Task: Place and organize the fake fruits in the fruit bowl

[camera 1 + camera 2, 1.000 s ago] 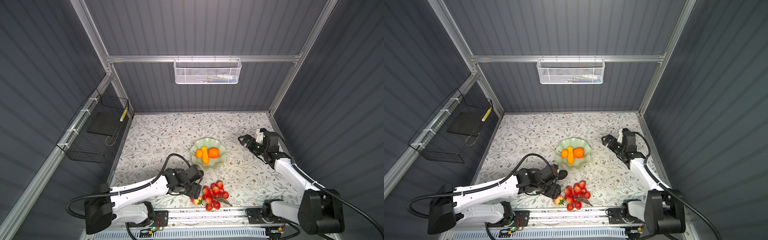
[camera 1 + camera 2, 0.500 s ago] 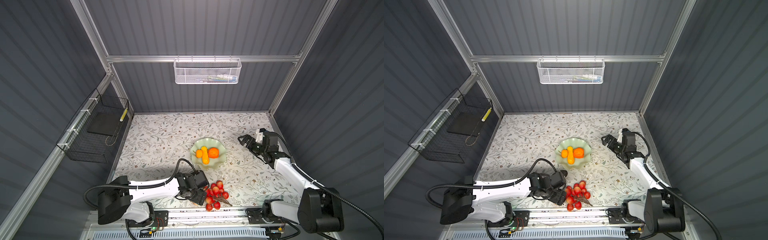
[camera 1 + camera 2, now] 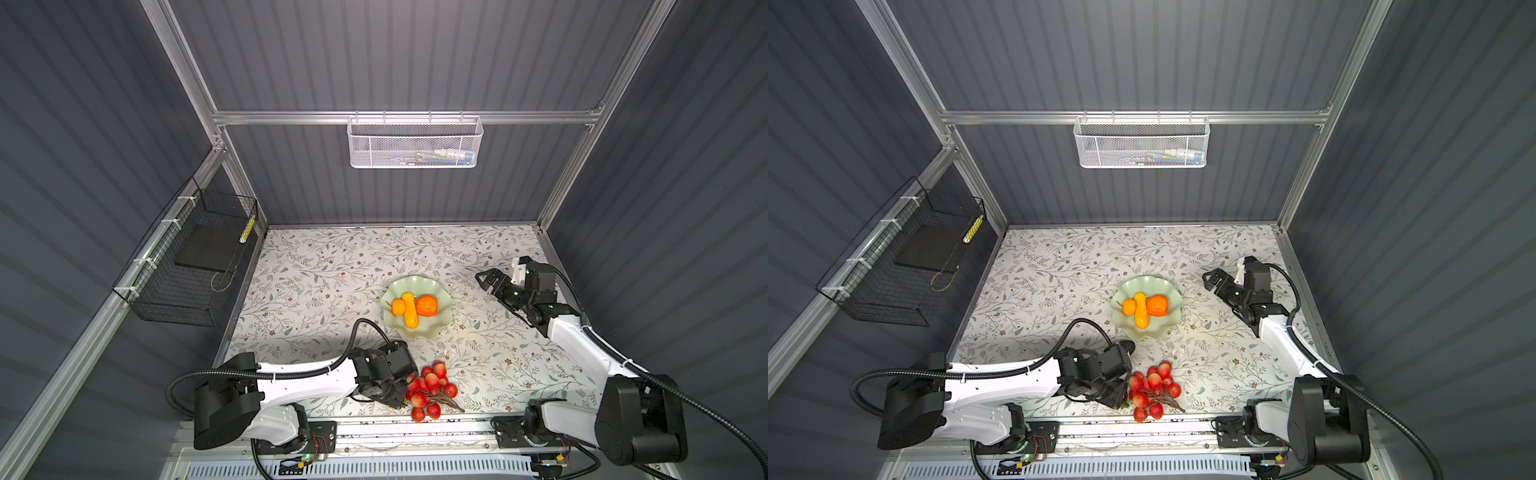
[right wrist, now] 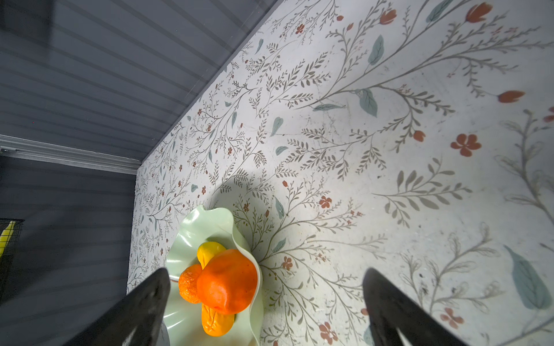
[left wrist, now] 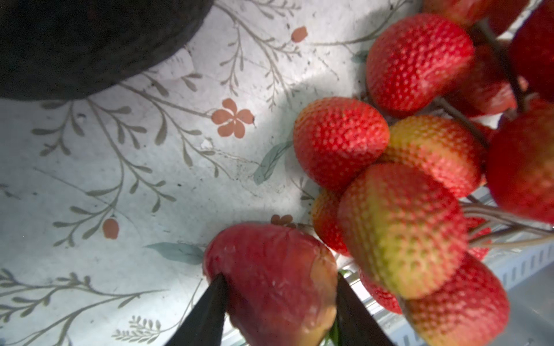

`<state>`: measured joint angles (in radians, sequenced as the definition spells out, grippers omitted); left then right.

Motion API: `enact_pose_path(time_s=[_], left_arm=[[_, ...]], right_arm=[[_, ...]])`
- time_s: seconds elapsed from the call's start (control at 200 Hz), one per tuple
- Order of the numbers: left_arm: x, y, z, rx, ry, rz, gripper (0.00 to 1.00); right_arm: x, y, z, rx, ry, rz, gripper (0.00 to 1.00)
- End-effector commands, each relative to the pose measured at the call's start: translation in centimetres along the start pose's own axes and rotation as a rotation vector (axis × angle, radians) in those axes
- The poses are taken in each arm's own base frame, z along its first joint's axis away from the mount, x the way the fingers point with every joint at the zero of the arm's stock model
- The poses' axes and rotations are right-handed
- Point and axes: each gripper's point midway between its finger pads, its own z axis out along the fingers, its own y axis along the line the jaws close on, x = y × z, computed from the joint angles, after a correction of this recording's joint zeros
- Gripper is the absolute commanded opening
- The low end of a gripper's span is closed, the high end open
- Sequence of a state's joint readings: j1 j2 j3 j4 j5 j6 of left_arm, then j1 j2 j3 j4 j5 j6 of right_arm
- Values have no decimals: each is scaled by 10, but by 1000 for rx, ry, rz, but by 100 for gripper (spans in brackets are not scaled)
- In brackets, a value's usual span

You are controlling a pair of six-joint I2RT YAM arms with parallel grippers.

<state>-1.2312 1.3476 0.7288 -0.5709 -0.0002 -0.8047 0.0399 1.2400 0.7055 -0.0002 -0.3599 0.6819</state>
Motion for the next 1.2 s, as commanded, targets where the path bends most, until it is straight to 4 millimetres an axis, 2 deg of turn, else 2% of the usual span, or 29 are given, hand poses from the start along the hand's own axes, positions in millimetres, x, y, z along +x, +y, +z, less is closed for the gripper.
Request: enact_pose_path(time_s=[0.0, 0.13, 0.235, 0.295, 0.42, 0.53, 0.595, 0.675, 0.805, 0.916, 1.021, 1.196], left_arm=[[8, 19, -8, -62, -9, -28, 46], [-14, 25, -52, -107, -132, -13, 46], [-46, 27, -94, -143, -241, 17, 47], [-68, 26, -112, -146, -295, 39, 48], [-115, 20, -124, -121, -352, 86, 48], [-132, 10, -117, -151, -306, 142, 52], [-125, 11, -102, -156, -238, 138, 62], [-106, 23, -85, -178, -171, 92, 73], [-71, 36, -77, -137, -139, 19, 83], [-48, 49, -80, -112, -155, -21, 87], [-34, 57, -80, -109, -146, -34, 88], [-29, 45, -63, -116, -106, 57, 90]], right_arm=[[-3, 3, 1, -17, -2, 9, 99], [-4, 5, 3, -24, 2, 16, 99], [-5, 6, 4, -28, 6, 20, 99], [-5, 6, 6, -30, 7, 24, 99], [-5, 8, 6, -39, 12, 31, 99], [-5, 8, 1, -31, 7, 15, 99], [-6, 7, -3, -21, -5, 5, 99], [-5, 5, -5, -13, -13, -1, 99], [-5, 5, -3, -12, -8, 3, 99], [-5, 4, 3, -18, 2, 13, 99], [-5, 3, 7, -17, 13, 20, 99], [-3, 1, 9, -18, 16, 33, 99]])
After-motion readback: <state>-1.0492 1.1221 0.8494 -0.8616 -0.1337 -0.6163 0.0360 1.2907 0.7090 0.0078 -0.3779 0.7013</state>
